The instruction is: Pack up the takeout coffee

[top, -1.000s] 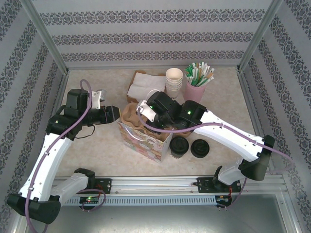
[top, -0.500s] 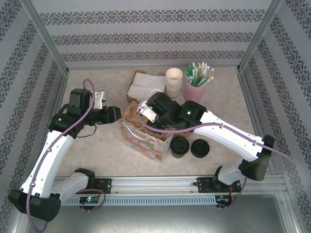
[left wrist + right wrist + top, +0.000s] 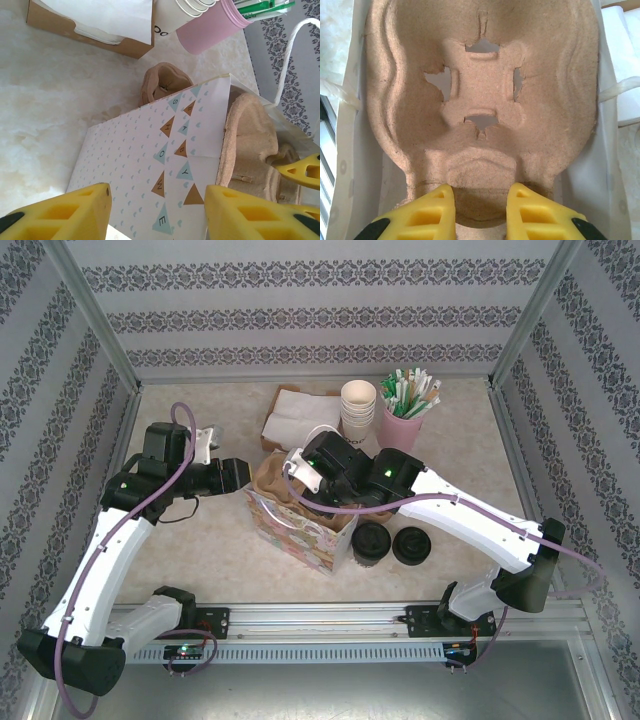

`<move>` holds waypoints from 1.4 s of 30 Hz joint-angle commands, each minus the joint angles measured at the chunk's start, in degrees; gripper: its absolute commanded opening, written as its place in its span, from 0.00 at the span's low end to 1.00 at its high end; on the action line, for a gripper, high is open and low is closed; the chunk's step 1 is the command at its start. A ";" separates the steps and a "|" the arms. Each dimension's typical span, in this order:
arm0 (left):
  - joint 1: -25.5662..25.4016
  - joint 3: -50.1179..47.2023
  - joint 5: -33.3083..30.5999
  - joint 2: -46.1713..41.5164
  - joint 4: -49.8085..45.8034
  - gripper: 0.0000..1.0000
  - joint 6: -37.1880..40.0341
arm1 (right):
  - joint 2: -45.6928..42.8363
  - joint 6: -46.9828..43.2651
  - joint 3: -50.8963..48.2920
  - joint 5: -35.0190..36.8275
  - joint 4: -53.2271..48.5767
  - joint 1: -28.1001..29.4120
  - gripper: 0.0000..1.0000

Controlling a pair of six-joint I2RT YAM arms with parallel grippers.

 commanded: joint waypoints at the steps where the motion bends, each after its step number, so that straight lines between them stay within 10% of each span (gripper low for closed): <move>1: -0.83 1.96 -1.08 -1.32 0.66 0.53 0.70 | -1.31 0.91 -0.55 1.07 -0.05 0.67 0.23; 42: -0.85 -0.92 -0.18 -0.39 2.01 0.45 -0.80 | -1.72 1.16 -1.30 1.81 -1.08 0.85 0.23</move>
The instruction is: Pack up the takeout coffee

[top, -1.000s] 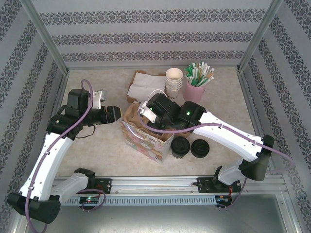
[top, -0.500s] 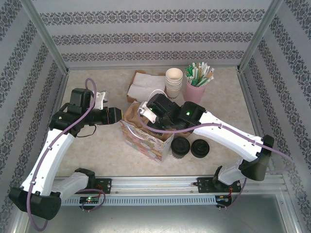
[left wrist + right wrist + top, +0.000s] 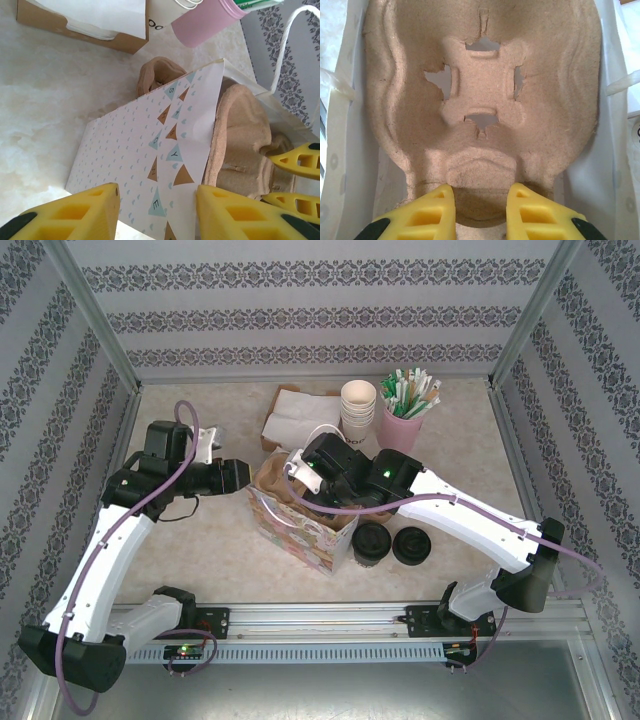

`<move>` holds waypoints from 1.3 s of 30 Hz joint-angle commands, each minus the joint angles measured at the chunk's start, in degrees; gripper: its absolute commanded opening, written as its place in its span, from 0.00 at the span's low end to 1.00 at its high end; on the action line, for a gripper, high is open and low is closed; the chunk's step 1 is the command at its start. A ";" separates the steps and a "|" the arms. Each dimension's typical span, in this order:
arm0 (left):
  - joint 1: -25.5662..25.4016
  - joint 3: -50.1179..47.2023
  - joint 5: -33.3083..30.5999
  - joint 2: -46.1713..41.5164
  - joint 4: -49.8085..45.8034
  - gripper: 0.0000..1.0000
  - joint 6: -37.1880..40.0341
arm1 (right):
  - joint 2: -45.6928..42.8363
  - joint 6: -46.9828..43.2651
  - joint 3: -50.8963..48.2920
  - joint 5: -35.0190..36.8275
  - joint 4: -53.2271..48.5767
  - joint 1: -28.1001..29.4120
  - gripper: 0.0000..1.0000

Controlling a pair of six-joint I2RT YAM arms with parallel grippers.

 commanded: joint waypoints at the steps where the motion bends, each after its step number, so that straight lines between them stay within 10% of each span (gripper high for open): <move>1: -0.82 -1.65 -1.73 -1.56 3.00 0.45 -2.85 | -1.77 0.81 -0.44 0.78 -0.96 0.91 0.23; 39: -2.25 -6.05 -0.05 -7.82 7.82 0.44 -9.13 | 9.04 5.16 5.65 -1.44 -6.62 -0.38 0.24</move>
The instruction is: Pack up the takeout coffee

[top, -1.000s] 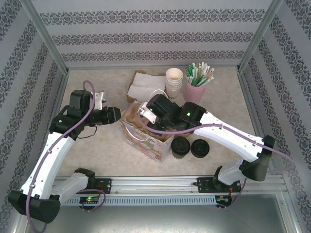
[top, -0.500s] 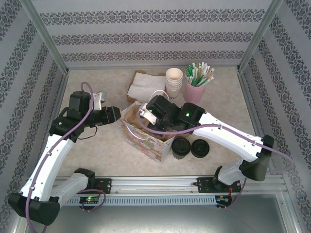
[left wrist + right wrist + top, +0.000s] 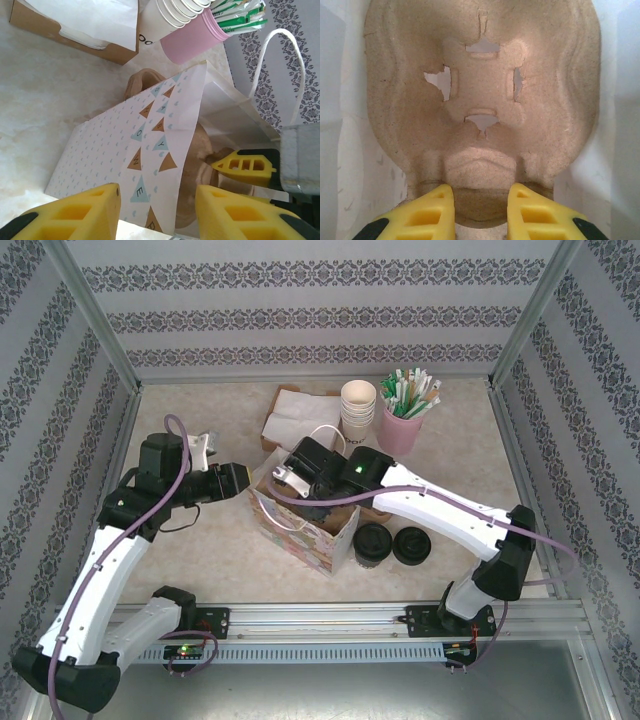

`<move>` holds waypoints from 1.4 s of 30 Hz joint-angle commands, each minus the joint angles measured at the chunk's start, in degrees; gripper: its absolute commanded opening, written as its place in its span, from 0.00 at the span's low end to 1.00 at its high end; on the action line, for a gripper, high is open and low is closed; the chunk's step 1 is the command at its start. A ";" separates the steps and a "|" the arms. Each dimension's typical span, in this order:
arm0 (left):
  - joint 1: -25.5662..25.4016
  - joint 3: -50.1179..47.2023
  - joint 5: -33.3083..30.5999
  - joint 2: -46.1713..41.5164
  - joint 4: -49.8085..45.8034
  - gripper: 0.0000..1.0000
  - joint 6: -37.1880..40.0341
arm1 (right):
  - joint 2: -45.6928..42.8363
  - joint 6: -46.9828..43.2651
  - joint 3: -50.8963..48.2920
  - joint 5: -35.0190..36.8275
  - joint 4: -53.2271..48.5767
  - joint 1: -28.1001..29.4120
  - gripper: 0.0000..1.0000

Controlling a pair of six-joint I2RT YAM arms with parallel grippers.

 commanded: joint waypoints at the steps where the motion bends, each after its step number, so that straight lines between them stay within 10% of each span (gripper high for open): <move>1: -0.75 -0.50 0.72 -1.30 1.69 0.44 -0.92 | 1.79 1.56 2.53 -1.55 -2.12 -0.68 0.24; 42: -0.98 0.21 -1.35 -3.05 0.05 0.44 -0.77 | 13.50 1.78 3.01 -3.22 -3.27 -2.98 0.23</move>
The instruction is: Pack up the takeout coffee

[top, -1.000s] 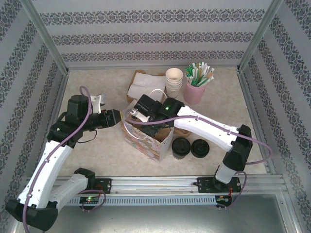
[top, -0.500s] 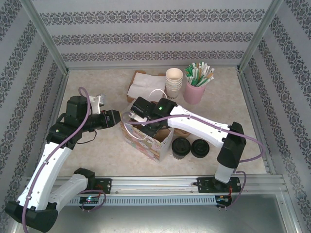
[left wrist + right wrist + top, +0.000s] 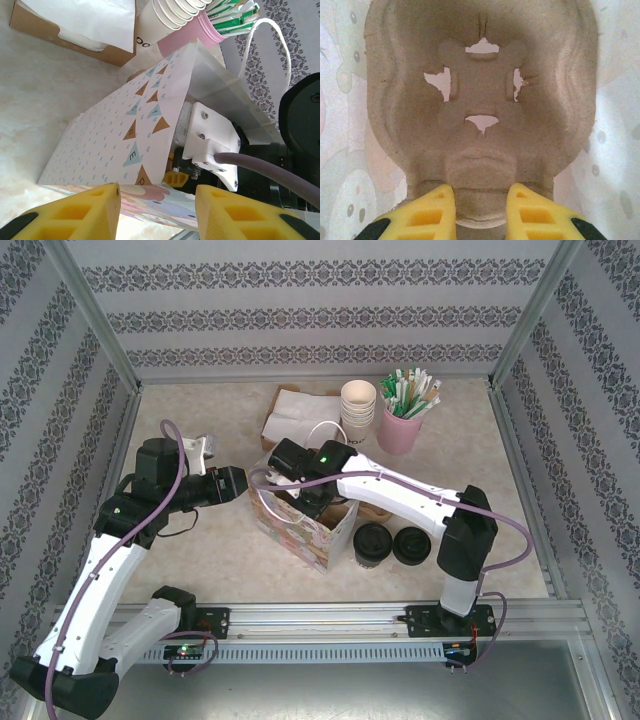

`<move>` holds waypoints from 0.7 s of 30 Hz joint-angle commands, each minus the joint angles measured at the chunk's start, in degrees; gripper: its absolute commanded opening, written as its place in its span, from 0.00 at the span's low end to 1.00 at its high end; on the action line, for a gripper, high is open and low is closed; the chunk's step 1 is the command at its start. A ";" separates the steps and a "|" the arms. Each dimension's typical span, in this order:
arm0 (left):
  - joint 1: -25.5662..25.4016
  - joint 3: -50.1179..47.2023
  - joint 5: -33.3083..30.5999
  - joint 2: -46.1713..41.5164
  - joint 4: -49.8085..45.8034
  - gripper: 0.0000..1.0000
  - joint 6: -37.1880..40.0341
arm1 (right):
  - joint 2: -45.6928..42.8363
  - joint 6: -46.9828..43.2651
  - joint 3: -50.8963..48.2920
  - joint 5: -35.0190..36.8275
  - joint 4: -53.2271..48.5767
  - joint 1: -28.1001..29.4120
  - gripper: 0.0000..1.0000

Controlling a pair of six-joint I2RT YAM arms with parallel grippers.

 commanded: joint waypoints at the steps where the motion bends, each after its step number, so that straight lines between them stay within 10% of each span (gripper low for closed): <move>1: -0.64 1.20 -1.05 -0.74 -0.13 0.44 -0.33 | 1.56 0.84 -0.56 -1.18 0.55 -0.43 0.22; 21: -0.65 2.99 -11.11 -3.02 -1.66 0.44 -0.37 | 5.85 2.11 -5.80 -3.35 5.82 -0.26 0.23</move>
